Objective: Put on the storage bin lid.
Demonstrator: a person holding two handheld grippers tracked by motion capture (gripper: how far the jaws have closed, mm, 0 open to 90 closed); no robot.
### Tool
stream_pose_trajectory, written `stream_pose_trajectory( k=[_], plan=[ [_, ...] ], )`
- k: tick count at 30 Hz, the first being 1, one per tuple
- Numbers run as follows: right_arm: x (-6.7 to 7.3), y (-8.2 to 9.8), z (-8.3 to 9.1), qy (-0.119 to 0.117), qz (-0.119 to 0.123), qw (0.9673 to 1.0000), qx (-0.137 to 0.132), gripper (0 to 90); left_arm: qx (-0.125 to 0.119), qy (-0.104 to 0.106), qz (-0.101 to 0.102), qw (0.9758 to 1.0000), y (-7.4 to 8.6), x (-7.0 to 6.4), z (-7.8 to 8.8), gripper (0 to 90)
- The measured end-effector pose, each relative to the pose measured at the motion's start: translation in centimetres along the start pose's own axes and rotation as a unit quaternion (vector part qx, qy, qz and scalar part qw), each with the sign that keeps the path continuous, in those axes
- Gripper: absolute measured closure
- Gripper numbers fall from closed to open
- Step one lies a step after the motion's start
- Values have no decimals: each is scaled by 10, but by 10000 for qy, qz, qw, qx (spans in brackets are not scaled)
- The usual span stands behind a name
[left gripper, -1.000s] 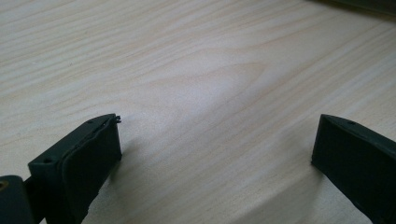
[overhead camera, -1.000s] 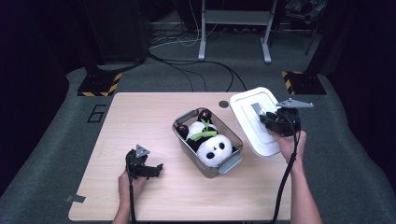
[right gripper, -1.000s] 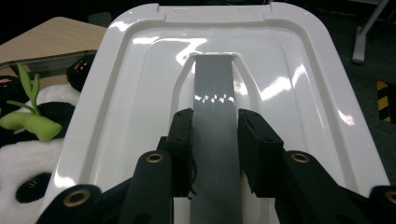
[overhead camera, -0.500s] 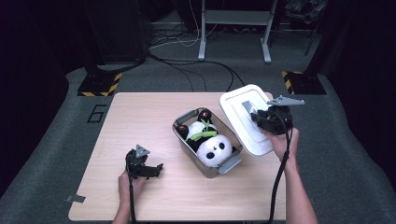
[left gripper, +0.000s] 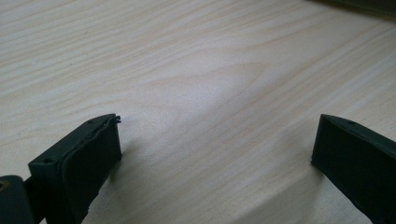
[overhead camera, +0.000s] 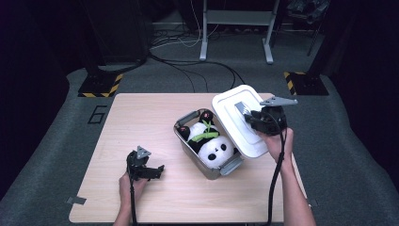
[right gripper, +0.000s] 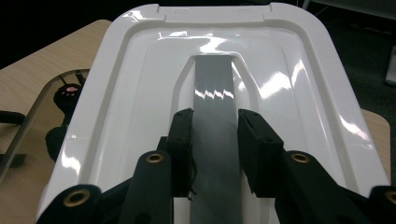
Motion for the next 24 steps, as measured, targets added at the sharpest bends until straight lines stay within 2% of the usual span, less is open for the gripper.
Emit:
stream_pose_trajectory(
  k=[24],
  plan=[
    [36, -18, -17, -400, 186, 9990, 41, 668, -23, -12, -1, 10000, 0, 0, 0, 9]
  ],
)
Point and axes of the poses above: each handheld gripper's, and its own axes: z roughly backward along the jaws, y roughly out of its underside, x roughly to its left, the point moved 1 cm from there along -z, roughly forward along the jaws, and after that the axes turned 11 degrees about z, right-handed, at the moved point
